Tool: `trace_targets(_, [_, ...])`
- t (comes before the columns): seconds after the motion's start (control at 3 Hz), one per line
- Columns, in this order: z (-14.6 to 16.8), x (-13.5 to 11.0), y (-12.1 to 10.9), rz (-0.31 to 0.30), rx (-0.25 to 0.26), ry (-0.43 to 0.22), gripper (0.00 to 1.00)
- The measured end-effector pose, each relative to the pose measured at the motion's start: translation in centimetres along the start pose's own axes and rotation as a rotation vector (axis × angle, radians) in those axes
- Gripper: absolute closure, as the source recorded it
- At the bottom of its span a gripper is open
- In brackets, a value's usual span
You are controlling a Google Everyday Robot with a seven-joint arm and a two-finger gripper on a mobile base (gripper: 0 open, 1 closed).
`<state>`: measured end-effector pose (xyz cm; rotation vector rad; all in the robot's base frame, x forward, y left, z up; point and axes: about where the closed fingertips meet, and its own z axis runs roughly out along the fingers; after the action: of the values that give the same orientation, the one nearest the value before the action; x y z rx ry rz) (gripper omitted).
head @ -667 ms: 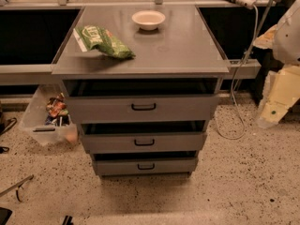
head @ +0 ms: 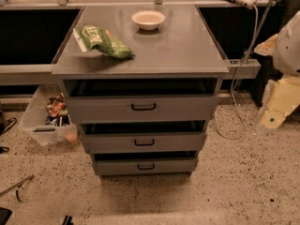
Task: Open top drawer
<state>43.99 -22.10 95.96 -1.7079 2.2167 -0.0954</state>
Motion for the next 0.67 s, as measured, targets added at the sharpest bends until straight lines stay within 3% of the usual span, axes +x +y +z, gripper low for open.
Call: trace_targets(0.67, [8.9, 1.9, 1.3, 0.015, -0.008, -0.161, 0.00])
